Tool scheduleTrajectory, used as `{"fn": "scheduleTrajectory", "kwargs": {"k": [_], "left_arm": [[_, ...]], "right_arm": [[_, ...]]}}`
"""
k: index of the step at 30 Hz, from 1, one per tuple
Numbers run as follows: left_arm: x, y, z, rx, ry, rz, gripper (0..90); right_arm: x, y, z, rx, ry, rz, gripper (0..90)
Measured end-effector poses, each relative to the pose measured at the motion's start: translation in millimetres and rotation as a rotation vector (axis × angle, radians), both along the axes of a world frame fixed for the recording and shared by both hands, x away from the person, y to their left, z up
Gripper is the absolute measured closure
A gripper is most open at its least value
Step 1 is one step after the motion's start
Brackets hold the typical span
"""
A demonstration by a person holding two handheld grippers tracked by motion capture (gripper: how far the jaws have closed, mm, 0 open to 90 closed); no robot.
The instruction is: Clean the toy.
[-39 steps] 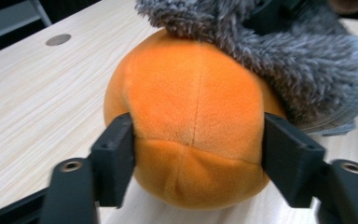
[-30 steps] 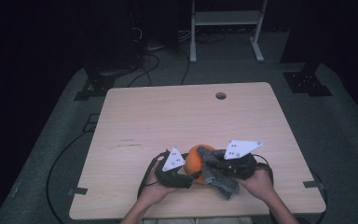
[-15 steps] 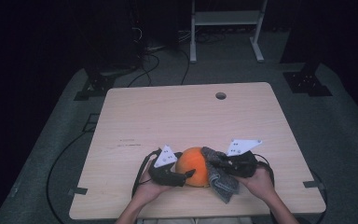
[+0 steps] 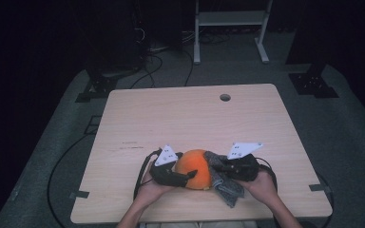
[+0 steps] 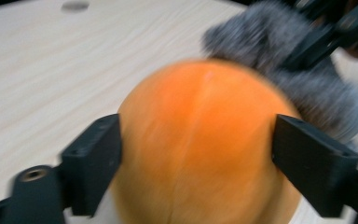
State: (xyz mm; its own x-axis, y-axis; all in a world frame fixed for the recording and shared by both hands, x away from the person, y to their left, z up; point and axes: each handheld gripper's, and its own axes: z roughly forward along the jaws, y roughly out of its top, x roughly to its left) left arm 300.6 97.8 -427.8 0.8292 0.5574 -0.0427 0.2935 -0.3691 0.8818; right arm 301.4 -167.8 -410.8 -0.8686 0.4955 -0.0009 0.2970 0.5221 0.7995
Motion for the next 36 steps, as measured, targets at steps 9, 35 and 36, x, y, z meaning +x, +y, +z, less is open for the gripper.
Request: {"fn": "scheduleTrajectory", "kwargs": {"k": [9, 35, 36], "left_arm": [[4.5, 13.9, -7.7, 0.022, 0.023, 0.041, 27.2], [9.9, 24.4, -12.7, -0.048, 0.066, 0.063, 27.5], [9.5, 24.3, -12.3, -0.042, 0.065, 0.062, 27.5]], "right_arm": [[-1.7, 5.3, -2.4, 0.009, -0.005, 0.035, 77.8], [7.2, 0.4, -15.1, 0.061, 0.076, 0.029, 77.5], [8.8, -2.6, -16.5, 0.054, 0.088, 0.013, 77.5]]}}
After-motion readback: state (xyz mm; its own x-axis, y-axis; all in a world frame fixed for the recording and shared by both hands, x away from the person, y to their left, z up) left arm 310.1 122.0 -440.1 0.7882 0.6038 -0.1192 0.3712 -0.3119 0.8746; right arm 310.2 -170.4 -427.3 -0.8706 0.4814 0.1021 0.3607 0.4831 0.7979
